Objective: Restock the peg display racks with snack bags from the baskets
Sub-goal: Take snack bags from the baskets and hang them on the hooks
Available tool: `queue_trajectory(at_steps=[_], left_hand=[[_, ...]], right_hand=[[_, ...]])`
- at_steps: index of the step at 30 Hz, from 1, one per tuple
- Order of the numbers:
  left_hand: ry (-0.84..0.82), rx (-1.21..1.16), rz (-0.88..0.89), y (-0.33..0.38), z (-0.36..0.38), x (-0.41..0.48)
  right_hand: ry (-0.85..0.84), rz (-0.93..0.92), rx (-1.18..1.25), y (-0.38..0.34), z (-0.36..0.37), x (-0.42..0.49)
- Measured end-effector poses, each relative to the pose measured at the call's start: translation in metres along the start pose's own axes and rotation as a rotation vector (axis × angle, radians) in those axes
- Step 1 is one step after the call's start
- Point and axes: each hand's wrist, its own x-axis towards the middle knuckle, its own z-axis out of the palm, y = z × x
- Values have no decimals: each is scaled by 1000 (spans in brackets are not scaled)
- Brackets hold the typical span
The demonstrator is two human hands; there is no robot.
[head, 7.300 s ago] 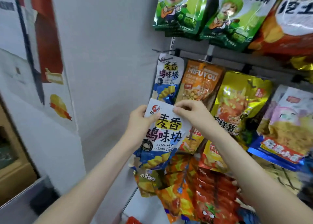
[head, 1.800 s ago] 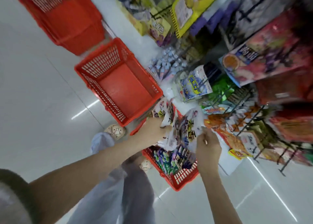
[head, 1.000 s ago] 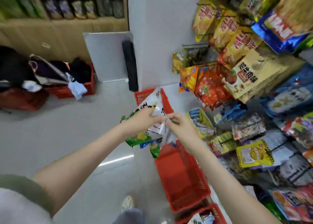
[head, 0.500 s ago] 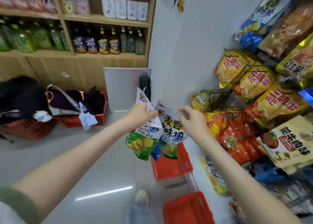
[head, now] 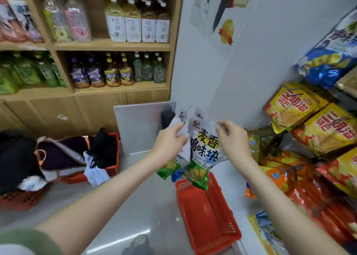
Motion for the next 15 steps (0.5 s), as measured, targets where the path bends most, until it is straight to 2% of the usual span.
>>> queue_trajectory(at_steps=[7, 12, 15], left_hand=[[-248, -83, 115, 24, -23, 98], [-236, 6, 256, 50, -13, 141], [-408, 119, 423, 59, -1, 159]], right_hand=[[108, 186, 47, -8, -4, 53], [113, 167, 60, 3, -49, 61], [77, 128, -55, 17, -74, 62]])
